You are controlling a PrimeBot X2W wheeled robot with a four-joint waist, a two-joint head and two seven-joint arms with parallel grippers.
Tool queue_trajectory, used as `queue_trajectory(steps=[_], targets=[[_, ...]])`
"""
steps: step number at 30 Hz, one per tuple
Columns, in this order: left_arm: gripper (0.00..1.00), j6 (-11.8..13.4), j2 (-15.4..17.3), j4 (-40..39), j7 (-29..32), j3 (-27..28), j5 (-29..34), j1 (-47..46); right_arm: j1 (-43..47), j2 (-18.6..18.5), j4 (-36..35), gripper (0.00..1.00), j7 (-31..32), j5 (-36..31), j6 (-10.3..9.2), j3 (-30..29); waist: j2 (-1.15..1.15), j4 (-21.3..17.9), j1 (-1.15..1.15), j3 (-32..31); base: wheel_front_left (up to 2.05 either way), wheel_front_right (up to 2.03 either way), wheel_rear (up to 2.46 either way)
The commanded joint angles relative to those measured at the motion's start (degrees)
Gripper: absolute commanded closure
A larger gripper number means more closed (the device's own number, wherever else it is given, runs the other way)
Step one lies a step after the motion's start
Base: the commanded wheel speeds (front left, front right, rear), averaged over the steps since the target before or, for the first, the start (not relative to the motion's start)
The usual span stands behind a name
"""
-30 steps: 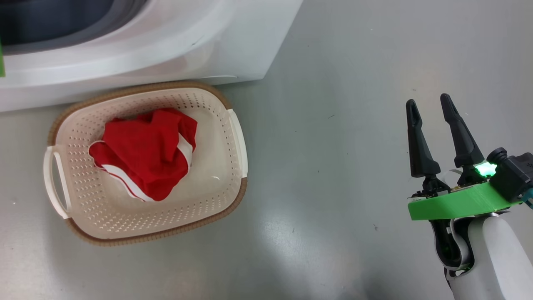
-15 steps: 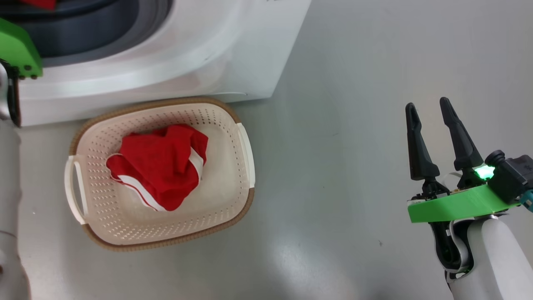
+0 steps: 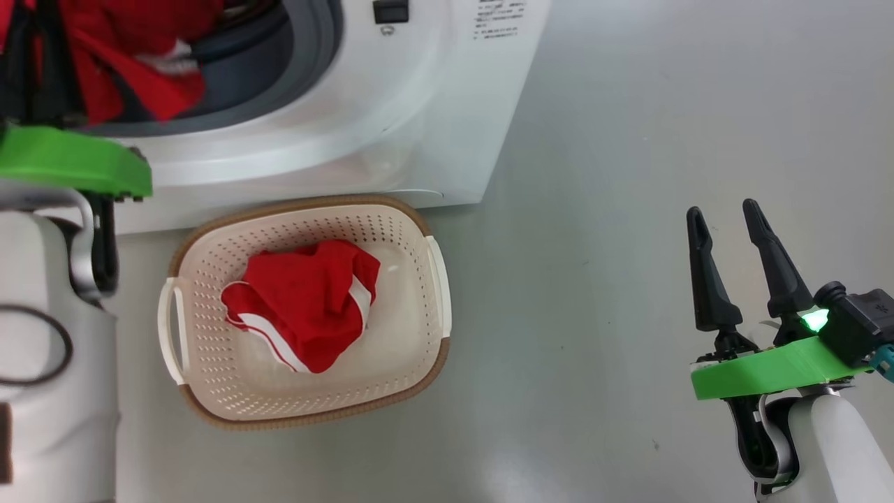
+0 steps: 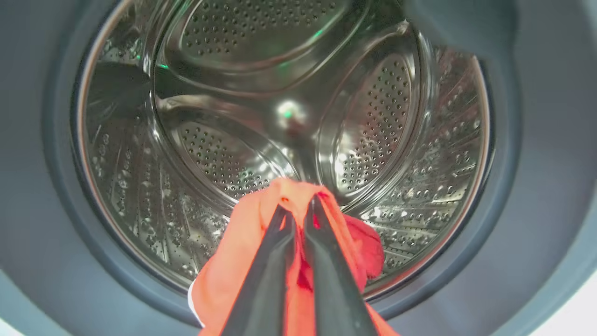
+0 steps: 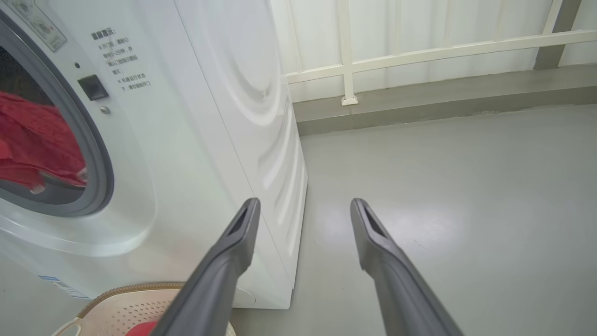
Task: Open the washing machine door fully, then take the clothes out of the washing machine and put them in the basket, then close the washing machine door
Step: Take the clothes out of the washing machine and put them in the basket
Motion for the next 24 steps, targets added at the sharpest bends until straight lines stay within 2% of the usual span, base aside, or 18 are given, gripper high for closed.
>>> queue_trajectory(steps=[1,15,21,24], targets=[[1.0,-0.45,1.68,-3.89,-0.67,1.9,0.19,2.27,1.6,0.12,-1.25,0.0,-0.36,-0.68,0.37,0.98,0.0,0.76,0.0,-0.96,0.0,0.0,0.0],[1.0,-3.32,-3.57,-26.8,-0.67,4.57,2.75,14.9,3.59,0.12,-1.34,0.0,-0.36,-0.79,0.37,0.59,0.0,2.09,0.0,-3.18,0.0,0.0,0.0],[1.0,-3.73,-5.09,-33.68,-0.67,4.52,3.05,19.27,3.87,0.12,-1.64,0.0,-0.36,-1.0,0.37,0.36,0.0,2.47,0.0,-3.09,0.0,0.0,0.0],[1.0,-3.84,-5.44,-34.49,-0.67,4.29,2.98,20.56,3.89,0.12,-1.73,0.0,-0.36,-1.11,0.37,0.23,0.0,2.62,0.0,-2.95,0.0,0.0,0.0]])
